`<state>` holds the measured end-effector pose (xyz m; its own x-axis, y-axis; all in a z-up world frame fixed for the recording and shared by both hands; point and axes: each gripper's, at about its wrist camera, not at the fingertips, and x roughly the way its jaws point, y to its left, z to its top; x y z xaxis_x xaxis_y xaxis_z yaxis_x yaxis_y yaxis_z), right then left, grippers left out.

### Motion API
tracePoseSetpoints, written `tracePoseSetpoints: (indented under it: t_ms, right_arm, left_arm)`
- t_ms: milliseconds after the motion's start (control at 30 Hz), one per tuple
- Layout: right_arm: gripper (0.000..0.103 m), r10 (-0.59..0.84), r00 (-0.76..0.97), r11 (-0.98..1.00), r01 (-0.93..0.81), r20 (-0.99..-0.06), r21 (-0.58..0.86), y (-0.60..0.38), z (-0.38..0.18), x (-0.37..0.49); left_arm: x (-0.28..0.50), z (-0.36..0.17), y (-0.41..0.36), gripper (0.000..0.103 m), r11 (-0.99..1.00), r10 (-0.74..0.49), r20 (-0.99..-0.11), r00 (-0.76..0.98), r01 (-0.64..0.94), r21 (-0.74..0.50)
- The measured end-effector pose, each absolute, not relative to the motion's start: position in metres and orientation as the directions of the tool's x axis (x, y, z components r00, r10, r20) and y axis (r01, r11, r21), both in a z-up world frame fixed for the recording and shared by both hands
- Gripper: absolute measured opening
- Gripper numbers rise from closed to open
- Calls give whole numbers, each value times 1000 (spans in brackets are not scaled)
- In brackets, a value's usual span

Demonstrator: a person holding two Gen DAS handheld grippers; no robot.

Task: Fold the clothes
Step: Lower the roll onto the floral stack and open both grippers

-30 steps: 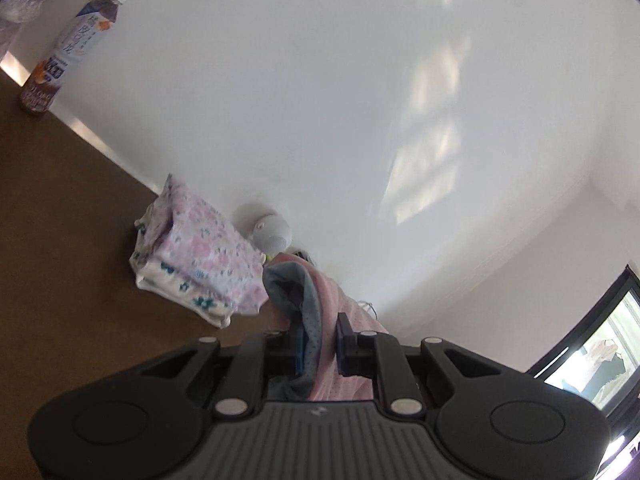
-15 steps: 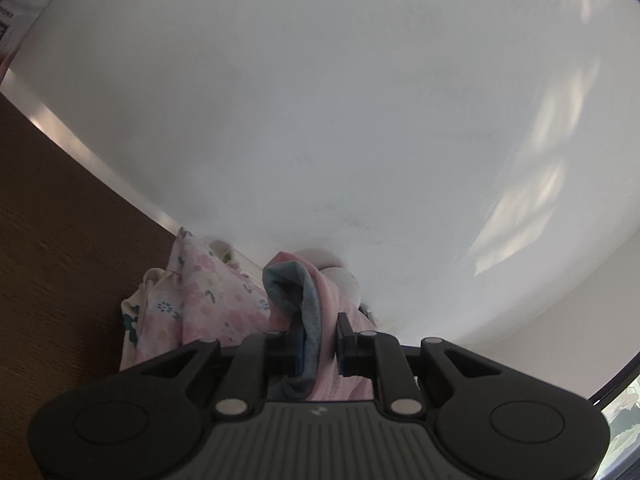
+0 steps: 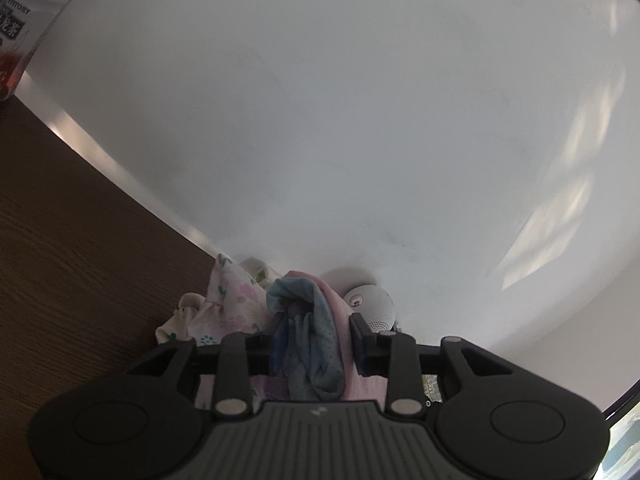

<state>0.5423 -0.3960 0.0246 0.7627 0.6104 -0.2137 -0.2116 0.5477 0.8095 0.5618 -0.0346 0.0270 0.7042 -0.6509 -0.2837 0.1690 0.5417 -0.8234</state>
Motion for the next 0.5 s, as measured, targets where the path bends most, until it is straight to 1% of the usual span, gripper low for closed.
tracePoseSetpoints:
  t_ms: [67,100,133,200,233,300,367,400,433,467,500]
  right_arm:
    - [17,606,768,543,-206,-210,814,-399,24,542]
    - [20,603,771,539,-206,-204,817,-400,23,541]
    - [21,601,775,536,-209,-196,818,-401,24,540]
    - [21,591,786,537,-214,-183,816,-403,25,538]
    - [21,588,789,539,-215,-180,815,-404,25,537]
    - [21,580,787,563,-203,-208,801,-401,25,539]
    - [21,574,787,580,-195,-227,791,-398,24,539]
    - [21,577,787,574,-200,-218,794,-398,24,537]
    - [21,579,789,566,-208,-205,798,-399,24,535]
    - [22,580,792,563,-221,-190,796,-401,25,531]
    - [29,578,796,573,-237,-181,785,-402,28,525]
  left_arm:
    - [561,29,-34,32,557,-648,-284,707,186,-809]
    - [560,31,-34,31,568,-645,-287,708,193,-800]
    - [559,32,-34,26,578,-641,-290,711,199,-791]
    - [560,31,-35,22,588,-638,-293,712,204,-783]
    - [560,31,-36,22,592,-635,-297,713,202,-780]
    - [561,29,-37,22,600,-629,-305,715,198,-775]
    - [561,27,-38,25,601,-626,-309,716,191,-776]
    - [560,27,-38,31,596,-629,-303,716,193,-780]
    - [557,28,-37,42,594,-629,-293,721,203,-778]
    - [553,30,-35,47,600,-624,-282,729,216,-770]
    - [547,35,-33,57,613,-616,-276,738,229,-756]
